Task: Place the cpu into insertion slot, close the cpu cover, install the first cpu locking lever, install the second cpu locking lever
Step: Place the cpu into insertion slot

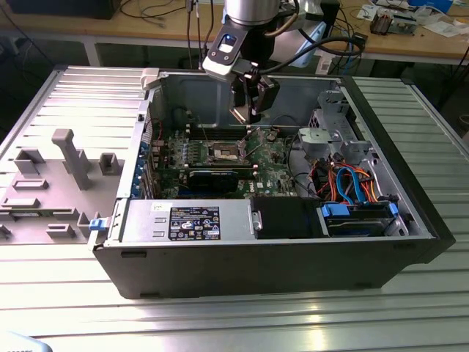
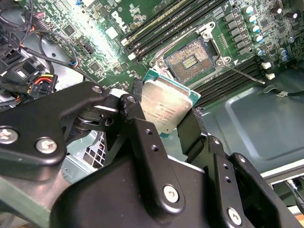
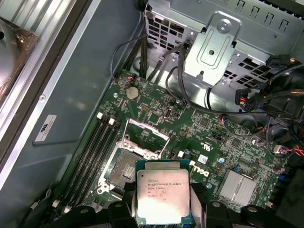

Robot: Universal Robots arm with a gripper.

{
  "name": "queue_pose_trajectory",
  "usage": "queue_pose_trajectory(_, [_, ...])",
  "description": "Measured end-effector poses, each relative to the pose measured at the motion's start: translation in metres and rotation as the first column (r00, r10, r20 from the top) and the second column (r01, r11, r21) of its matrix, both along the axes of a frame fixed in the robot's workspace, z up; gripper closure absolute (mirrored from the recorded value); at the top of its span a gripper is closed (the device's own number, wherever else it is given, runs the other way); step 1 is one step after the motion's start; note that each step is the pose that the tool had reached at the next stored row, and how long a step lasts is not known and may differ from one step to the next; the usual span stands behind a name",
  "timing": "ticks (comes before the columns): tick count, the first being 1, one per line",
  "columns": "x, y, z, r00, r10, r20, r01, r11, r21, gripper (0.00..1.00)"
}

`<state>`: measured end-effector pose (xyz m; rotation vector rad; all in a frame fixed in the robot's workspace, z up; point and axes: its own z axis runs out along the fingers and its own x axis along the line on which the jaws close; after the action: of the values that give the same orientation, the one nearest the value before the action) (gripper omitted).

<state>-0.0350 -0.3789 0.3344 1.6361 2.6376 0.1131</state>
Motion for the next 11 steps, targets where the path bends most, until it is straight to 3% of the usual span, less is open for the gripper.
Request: queue_pose_trajectory(11, [0.0000,0.0000,-0.0003,1.0000,-0.008,0.0000,0.008,1.0000,0.0000,0.46])
